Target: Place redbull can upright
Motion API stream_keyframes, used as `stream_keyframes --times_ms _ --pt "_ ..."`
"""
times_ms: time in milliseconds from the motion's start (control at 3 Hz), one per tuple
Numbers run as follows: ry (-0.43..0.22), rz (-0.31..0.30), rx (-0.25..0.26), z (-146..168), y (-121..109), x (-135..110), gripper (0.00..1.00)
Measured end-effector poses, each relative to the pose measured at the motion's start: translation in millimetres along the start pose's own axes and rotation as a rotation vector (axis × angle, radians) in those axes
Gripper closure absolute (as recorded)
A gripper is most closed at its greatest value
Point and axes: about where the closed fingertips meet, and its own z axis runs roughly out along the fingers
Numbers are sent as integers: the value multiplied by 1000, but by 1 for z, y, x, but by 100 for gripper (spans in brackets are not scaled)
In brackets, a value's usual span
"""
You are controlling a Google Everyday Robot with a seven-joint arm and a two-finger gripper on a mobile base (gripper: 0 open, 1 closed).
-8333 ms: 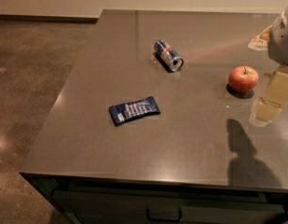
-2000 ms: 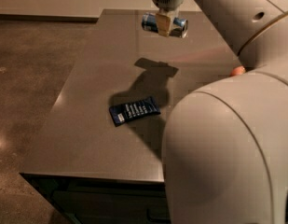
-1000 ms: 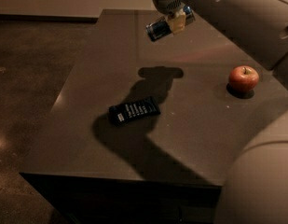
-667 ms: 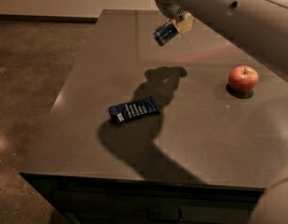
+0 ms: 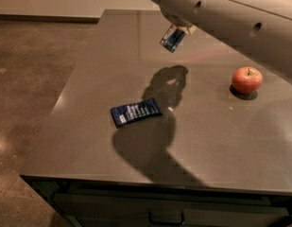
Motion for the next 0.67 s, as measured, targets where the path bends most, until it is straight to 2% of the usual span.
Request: stream_keyframes --times_ms 333,667 --pt "7 -122 43 3 2 -3 100" --pt "8 -121 42 3 2 -3 100"
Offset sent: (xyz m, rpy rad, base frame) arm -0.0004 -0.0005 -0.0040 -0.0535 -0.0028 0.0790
